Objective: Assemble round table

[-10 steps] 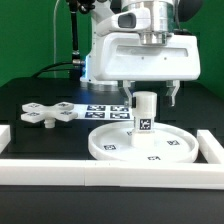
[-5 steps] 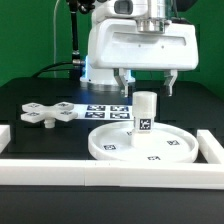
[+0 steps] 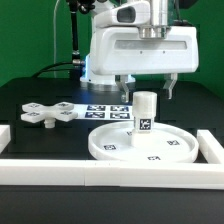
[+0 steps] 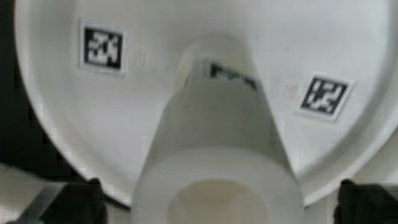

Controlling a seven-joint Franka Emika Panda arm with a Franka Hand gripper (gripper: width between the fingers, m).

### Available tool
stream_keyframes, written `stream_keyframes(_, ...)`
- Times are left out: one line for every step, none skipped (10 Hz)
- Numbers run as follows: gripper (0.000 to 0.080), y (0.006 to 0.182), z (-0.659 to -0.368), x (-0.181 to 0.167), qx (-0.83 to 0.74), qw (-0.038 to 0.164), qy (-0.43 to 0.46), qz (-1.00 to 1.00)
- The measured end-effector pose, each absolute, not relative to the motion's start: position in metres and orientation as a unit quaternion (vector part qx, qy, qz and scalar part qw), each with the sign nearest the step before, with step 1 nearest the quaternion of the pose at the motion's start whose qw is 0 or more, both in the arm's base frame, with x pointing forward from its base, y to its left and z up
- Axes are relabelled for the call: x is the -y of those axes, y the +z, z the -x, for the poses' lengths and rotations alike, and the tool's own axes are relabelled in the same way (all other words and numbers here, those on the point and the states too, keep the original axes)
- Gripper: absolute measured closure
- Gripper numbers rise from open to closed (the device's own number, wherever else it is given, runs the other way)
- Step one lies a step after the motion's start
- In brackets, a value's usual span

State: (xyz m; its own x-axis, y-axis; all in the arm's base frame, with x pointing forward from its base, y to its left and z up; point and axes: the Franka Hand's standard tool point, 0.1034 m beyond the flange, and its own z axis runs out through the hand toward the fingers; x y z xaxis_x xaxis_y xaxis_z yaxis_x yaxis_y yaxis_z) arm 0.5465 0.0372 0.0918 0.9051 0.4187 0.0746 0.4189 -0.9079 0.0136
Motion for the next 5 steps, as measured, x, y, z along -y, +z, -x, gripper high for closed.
stream_keyframes(0.0151,0.0912,-0.5472,-0.0359,0.217,0.003,-0.029,0.976)
stream_keyframes(0.0151,0.0887,-0.5468,-0.0319,0.22,0.002,-0.038,0.975)
stream_keyframes(0.0151,0.0862,-0.5435,-0.03,0.219,0.002,-0.036,0.975)
stream_keyframes(0.0151,0.0839,-0.5417,-0.0294,0.222,0.002,-0.037,0.974)
stream_keyframes(0.0151,0.0814,-0.5398,-0.0284,0.224,0.002,-0.035,0.974)
